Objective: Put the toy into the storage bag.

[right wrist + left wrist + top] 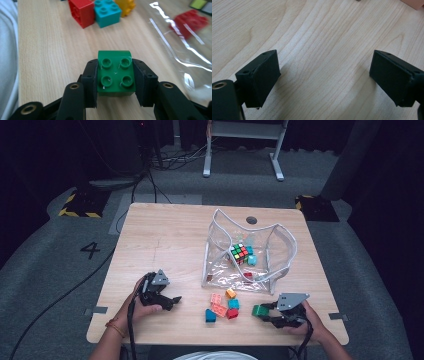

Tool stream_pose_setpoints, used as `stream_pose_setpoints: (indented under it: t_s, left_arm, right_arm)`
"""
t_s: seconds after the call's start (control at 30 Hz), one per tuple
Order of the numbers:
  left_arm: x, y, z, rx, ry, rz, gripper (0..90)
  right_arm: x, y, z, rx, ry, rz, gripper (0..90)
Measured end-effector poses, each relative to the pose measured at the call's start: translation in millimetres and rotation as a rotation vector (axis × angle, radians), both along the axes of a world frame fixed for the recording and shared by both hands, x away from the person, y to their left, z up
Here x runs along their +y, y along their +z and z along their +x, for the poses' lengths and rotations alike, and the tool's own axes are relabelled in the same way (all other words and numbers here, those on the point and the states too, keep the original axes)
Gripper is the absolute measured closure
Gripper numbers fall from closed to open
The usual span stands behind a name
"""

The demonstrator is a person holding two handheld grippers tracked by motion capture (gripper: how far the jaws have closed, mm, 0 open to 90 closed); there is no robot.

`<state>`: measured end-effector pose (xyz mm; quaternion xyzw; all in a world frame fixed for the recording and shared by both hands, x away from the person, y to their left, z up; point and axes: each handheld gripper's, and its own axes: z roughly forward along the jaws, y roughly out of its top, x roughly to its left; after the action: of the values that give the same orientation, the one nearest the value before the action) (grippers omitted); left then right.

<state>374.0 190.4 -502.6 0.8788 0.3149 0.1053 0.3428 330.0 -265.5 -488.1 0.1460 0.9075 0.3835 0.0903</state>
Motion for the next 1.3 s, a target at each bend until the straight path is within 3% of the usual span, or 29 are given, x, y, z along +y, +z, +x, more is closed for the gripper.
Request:
stream_pose_setpoints:
  t_s: [0.27, 0.37, 0.6, 1.0, 1.3]
  left_arm:
    - [-0.1, 0.0, -0.1, 0.000, 0.001, 0.000, 9.5]
    - [-0.1, 0.0, -0.1, 0.000, 0.001, 0.000, 9.5]
    - [0.0, 0.1, 0.0, -0.002, 0.001, 0.002, 9.5]
    - [0.1, 0.1, 0.0, -0.003, 0.001, 0.002, 9.5]
    - [0.0, 0.0, 0.0, 0.000, 0.000, 0.000, 9.5]
  right_arm:
    - [-43.2, 14.9, 3.9, -0.039, -0.120, 0.039, 59.4]
    - [-58.9, 21.2, 5.6, -0.059, -0.191, 0.058, 59.4]
    - [-86.1, 32.7, 19.2, -0.100, -0.303, 0.086, 59.4]
    - [-111.7, 66.7, 56.4, -0.151, -0.408, 0.152, 59.4]
    - [-112.1, 100.5, 87.5, -0.194, -0.452, 0.144, 59.4]
